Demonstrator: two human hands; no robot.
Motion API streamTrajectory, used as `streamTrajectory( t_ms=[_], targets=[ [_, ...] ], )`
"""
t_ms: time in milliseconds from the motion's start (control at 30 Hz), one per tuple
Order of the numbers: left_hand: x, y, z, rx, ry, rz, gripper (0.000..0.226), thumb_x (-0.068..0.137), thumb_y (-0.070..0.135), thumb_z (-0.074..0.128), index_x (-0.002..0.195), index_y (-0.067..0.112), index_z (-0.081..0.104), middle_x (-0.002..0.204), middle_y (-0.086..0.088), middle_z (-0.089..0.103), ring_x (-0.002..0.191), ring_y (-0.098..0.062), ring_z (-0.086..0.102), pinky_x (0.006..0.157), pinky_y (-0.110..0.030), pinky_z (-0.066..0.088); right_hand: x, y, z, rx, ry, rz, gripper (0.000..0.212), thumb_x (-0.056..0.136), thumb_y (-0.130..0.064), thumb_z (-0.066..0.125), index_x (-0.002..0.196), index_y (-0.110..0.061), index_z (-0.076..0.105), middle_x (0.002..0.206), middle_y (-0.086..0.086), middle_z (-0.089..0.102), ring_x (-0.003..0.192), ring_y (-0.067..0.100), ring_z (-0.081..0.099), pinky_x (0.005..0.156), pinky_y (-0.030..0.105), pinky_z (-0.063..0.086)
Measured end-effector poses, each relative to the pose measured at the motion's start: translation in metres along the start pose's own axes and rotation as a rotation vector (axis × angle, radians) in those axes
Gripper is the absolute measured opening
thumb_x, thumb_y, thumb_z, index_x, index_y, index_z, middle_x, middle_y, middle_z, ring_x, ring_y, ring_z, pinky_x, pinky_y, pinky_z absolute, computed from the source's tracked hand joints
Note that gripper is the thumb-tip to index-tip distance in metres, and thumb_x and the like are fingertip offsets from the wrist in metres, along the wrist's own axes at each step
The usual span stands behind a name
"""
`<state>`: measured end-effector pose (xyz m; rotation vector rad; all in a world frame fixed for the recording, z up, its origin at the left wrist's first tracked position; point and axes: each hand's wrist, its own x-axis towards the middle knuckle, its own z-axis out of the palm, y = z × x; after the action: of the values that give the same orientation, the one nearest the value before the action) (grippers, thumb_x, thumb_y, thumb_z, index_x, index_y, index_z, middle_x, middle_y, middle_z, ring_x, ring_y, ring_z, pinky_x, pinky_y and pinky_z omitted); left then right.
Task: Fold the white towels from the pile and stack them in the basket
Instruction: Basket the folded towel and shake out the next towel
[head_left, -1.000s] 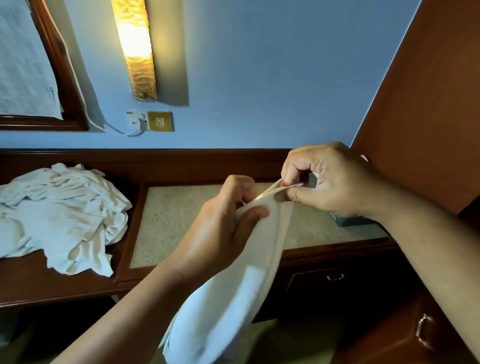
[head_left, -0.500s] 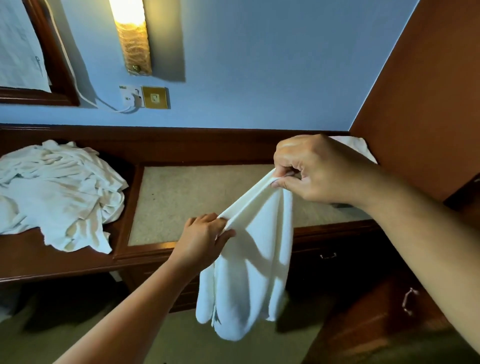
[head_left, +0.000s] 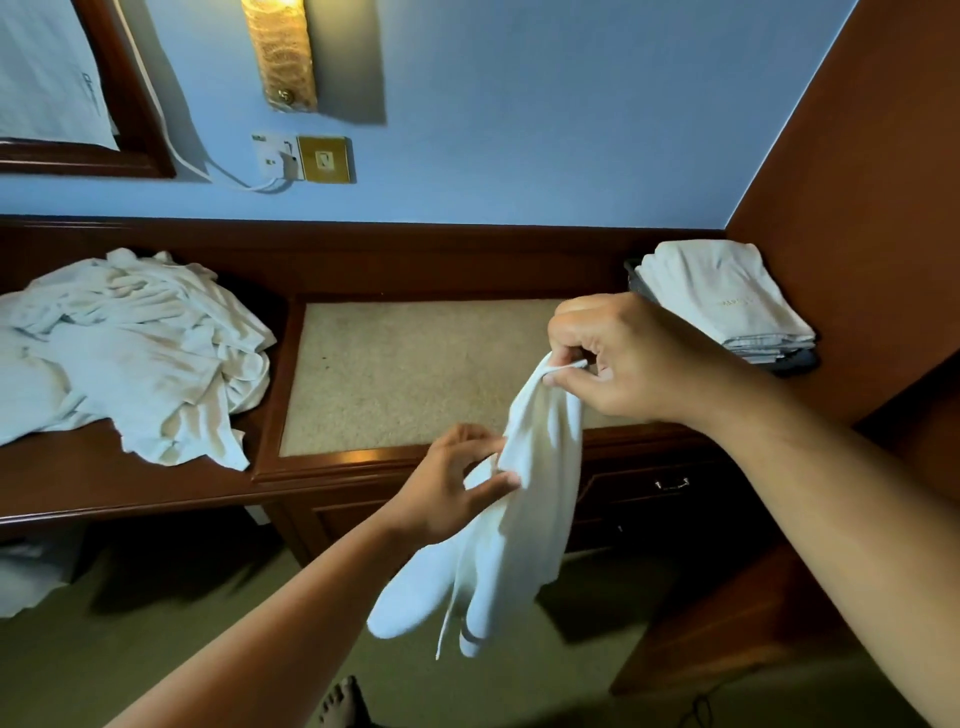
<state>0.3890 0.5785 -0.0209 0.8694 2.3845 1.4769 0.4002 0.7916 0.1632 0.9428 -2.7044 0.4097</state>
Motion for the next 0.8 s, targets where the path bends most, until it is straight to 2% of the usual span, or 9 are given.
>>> streamTrajectory(
  t_ms=[133,233,300,400,467,600,700,800],
  targets=[
    [-0.003,0.042,-0.004,-0.292,0.234,0.095,0.017,0.092,0.025,0.073,0.103,0.014,0.065,0.120,0.005,0.068,0.118,-0.016,0.063,0.102,-0.030,0.049,0.002,-0.005,0.006,-0.002,-0.021,0.001,0.025,0.079,-0.011,0.074,0.067,-0.020,0.054,0.068,-0.016,0.044,0.060,0.007,0.044,0.053,0.030,0.037],
    [-0.004,0.052,-0.004,-0.196,0.304,0.206,0.012,0.091,0.020,0.075,0.096,0.012,0.067,0.108,0.003,0.071,0.103,-0.014,0.066,0.090,-0.025,0.052,0.000,-0.008,0.011,-0.008,-0.029,-0.007,0.024,0.078,-0.010,0.074,0.066,-0.020,0.054,0.069,-0.015,0.046,0.060,0.010,0.045,0.052,0.032,0.039],
    [-0.004,0.048,-0.002,-0.092,0.343,0.231,0.011,0.089,0.023,0.077,0.090,0.014,0.070,0.102,0.008,0.069,0.092,-0.011,0.065,0.079,-0.023,0.052,0.001,-0.011,0.013,-0.009,-0.018,-0.019,0.025,0.079,-0.014,0.073,0.067,-0.022,0.053,0.069,-0.016,0.044,0.060,0.009,0.044,0.053,0.031,0.038],
    [-0.011,0.031,0.002,0.059,0.325,0.173,0.022,0.090,0.034,0.075,0.075,0.026,0.061,0.087,0.019,0.059,0.075,-0.008,0.059,0.065,-0.020,0.044,0.002,-0.015,0.014,-0.009,0.027,-0.029,0.025,0.081,-0.017,0.071,0.067,-0.021,0.050,0.068,-0.017,0.040,0.061,0.008,0.041,0.054,0.031,0.037],
    [-0.020,0.016,0.005,0.160,0.330,0.167,0.026,0.092,0.038,0.071,0.072,0.025,0.061,0.081,0.017,0.053,0.069,-0.009,0.054,0.060,-0.021,0.041,0.003,-0.018,0.014,-0.011,0.055,-0.036,0.025,0.081,-0.015,0.072,0.067,-0.017,0.051,0.068,-0.015,0.041,0.061,0.008,0.040,0.054,0.031,0.037],
    [-0.038,-0.023,0.005,0.262,0.310,0.079,0.019,0.093,0.043,0.064,0.082,0.028,0.070,0.080,0.016,0.055,0.074,-0.008,0.058,0.066,-0.026,0.048,0.000,-0.013,0.014,-0.006,0.132,0.013,0.026,0.080,-0.013,0.073,0.067,-0.015,0.051,0.068,-0.011,0.044,0.062,0.012,0.041,0.053,0.031,0.035],
    [-0.053,-0.057,0.004,0.335,0.215,-0.027,0.029,0.093,0.050,0.055,0.082,0.027,0.068,0.077,0.012,0.057,0.072,-0.009,0.058,0.066,-0.033,0.050,-0.003,-0.007,0.016,0.006,0.180,0.050,0.025,0.079,-0.013,0.072,0.067,-0.016,0.051,0.069,-0.011,0.044,0.062,0.012,0.042,0.053,0.030,0.034],
    [-0.067,-0.085,-0.001,0.383,0.230,-0.152,0.032,0.090,0.050,0.051,0.082,0.025,0.070,0.075,0.011,0.057,0.070,-0.010,0.058,0.065,-0.031,0.047,-0.003,-0.001,0.024,0.000,0.227,0.110,0.022,0.079,-0.012,0.070,0.067,-0.015,0.051,0.068,-0.009,0.046,0.061,0.011,0.041,0.052,0.033,0.036]
  ],
)
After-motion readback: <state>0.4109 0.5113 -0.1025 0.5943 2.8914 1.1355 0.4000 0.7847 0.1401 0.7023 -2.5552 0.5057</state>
